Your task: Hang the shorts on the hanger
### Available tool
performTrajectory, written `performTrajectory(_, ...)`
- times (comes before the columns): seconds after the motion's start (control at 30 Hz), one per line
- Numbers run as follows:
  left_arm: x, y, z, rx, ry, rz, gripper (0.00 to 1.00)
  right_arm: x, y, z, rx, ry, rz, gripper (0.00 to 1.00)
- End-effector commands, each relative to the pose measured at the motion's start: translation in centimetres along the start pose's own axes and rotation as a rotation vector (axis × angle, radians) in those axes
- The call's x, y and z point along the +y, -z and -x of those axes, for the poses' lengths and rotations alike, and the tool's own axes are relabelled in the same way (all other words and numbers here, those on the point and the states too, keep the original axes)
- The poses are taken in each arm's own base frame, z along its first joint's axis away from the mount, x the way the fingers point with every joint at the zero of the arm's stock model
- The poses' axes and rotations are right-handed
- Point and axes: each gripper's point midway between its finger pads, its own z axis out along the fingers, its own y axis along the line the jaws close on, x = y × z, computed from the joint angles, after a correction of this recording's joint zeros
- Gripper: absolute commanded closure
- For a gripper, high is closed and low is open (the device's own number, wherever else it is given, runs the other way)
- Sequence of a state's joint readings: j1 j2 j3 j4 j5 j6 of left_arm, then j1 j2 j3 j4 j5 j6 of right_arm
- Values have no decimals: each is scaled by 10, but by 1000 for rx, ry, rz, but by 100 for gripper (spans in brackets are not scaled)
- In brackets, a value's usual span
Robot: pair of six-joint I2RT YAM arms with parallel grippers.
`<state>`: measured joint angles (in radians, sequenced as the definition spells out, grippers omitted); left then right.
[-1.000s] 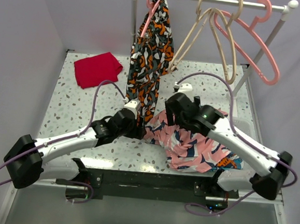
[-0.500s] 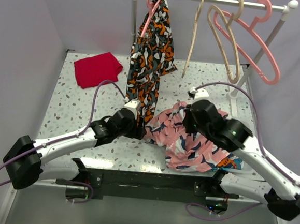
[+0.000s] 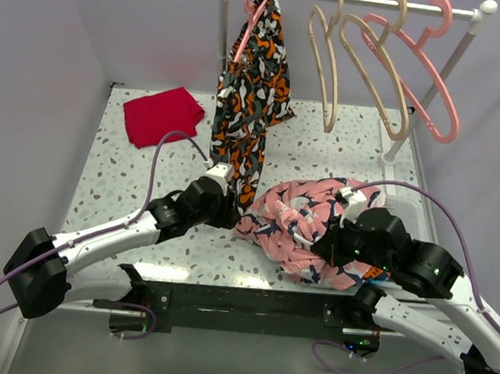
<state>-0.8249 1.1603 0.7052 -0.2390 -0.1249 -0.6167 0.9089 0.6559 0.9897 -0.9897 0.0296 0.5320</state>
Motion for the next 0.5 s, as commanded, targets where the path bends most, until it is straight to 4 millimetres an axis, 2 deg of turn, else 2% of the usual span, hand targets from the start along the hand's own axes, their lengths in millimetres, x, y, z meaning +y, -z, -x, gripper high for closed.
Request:
performTrajectory(0.0, -7, -10, -6, 11, 12, -44, 44, 1, 2, -15, 45, -22, 20, 100)
performTrajectory(0.17, -5, -25, -17, 43, 17, -37, 45, -5, -5, -24, 69, -31, -2, 100)
performTrajectory(0.37, 0, -44, -43, 101, 7, -12, 46, -9, -1, -20, 48, -28, -17, 100)
performTrajectory(0.47, -3, -48, -49, 115, -1, -23, 46, -10, -1, -21, 49, -25, -24, 100)
